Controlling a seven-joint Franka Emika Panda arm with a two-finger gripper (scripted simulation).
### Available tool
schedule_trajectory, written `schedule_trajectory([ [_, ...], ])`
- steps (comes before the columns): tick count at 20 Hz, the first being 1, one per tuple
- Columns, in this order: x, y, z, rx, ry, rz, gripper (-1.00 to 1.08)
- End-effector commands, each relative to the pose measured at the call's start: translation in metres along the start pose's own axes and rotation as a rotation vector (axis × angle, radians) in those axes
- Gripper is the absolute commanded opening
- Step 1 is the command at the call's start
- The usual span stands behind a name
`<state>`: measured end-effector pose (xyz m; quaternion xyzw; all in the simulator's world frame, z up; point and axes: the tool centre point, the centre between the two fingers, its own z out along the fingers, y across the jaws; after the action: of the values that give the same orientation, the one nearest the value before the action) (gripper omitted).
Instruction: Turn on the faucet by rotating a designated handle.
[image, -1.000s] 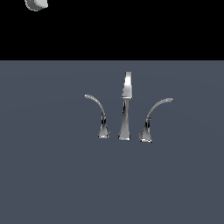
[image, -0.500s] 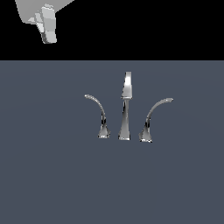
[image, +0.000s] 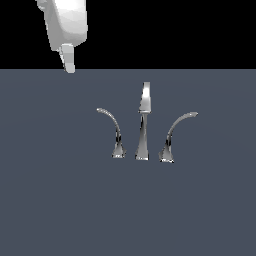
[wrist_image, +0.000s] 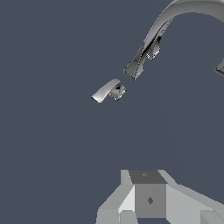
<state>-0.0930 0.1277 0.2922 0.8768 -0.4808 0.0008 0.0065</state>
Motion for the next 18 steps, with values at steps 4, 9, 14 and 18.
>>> schedule_trajectory([
  [4,0.014,-0.017,0.021,0.003,-0.003,0.12,-1.0],
  [9,0.029,-0.031,0.04,0.004,-0.005,0.229,-1.0],
  [14,0.046,-0.044,0.06,0.005,-0.007,0.34,-1.0],
  [18,0.061,-0.052,0.077,0.005,-0.007,0.434,-1.0],
])
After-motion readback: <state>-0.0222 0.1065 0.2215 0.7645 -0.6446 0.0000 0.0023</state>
